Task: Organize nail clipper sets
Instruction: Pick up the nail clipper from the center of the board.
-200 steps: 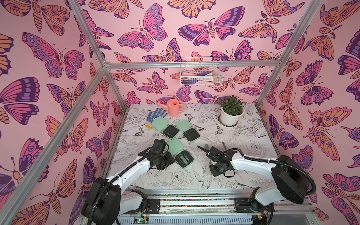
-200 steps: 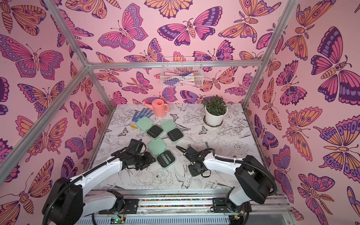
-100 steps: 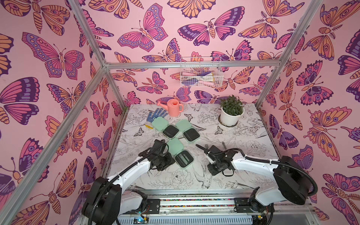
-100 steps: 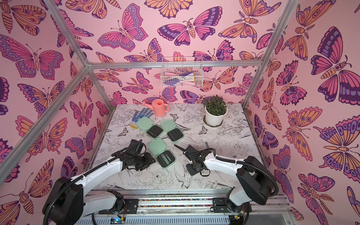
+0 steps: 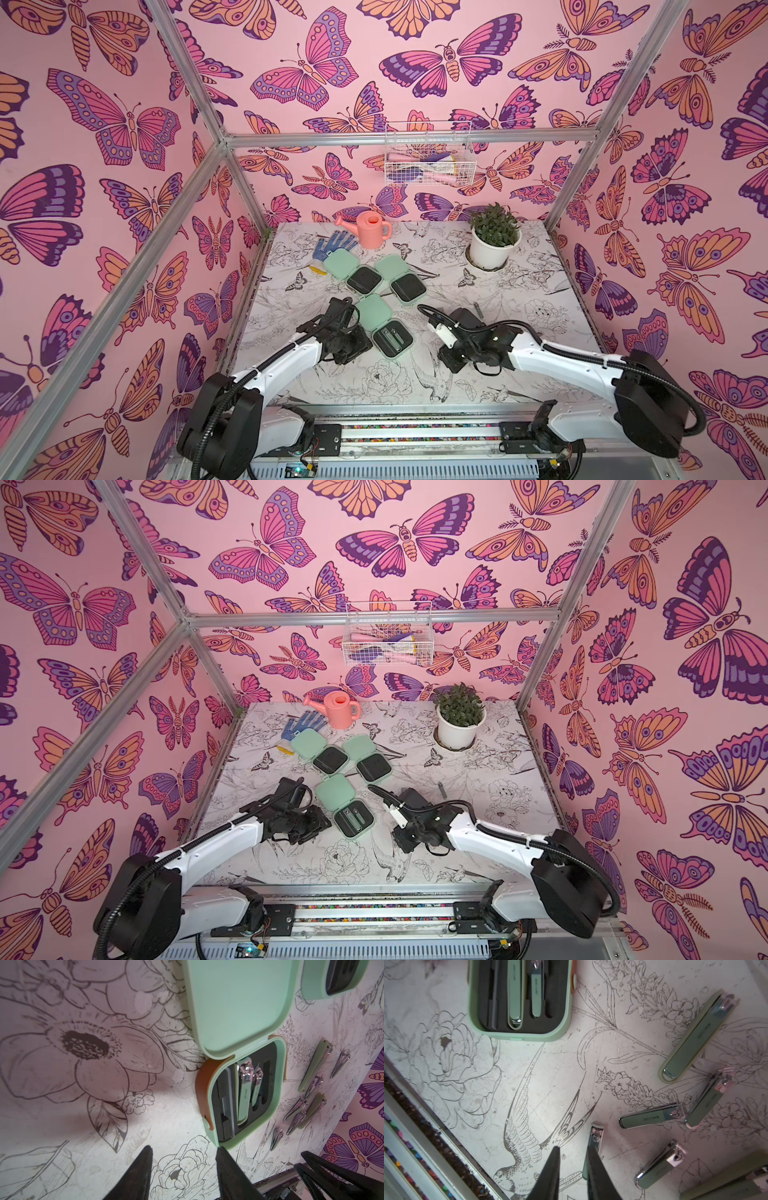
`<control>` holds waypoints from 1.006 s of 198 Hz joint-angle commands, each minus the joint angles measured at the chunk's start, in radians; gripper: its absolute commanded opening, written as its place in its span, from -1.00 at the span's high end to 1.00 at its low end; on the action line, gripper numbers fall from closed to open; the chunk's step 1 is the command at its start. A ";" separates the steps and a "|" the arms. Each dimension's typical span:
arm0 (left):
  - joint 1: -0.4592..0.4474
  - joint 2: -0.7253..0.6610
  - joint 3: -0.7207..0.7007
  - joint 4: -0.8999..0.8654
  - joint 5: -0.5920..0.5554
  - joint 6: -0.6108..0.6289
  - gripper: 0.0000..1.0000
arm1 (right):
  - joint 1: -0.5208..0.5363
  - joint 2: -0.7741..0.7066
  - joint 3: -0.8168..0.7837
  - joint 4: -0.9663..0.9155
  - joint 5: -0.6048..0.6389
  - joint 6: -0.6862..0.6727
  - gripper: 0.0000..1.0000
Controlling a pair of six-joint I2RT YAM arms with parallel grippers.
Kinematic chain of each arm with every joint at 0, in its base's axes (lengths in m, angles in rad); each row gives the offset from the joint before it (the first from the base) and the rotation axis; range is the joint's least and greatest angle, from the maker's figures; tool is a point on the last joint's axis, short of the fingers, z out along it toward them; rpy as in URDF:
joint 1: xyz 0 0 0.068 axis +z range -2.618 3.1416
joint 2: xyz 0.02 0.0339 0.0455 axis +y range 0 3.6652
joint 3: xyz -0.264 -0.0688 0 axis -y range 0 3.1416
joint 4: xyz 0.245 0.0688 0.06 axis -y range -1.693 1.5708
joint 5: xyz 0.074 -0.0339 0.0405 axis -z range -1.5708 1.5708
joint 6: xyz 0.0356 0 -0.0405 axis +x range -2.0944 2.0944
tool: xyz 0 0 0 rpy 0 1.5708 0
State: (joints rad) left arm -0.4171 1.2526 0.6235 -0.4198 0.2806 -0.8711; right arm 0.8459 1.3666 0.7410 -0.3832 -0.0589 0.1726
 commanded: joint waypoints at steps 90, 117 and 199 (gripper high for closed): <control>0.015 0.004 -0.018 0.002 0.002 0.014 -0.04 | 0.006 0.149 0.087 -0.118 0.087 0.070 0.28; 0.015 0.005 -0.018 0.002 0.000 0.014 -0.04 | 0.005 0.184 0.096 -0.125 0.083 0.077 0.27; 0.015 0.010 -0.016 0.003 0.004 0.015 -0.04 | 0.015 0.229 0.101 -0.134 0.092 0.093 0.52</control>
State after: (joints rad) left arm -0.4107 1.2533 0.6228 -0.4156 0.2813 -0.8677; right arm 0.8490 1.5650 0.8204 -0.4904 0.0231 0.2478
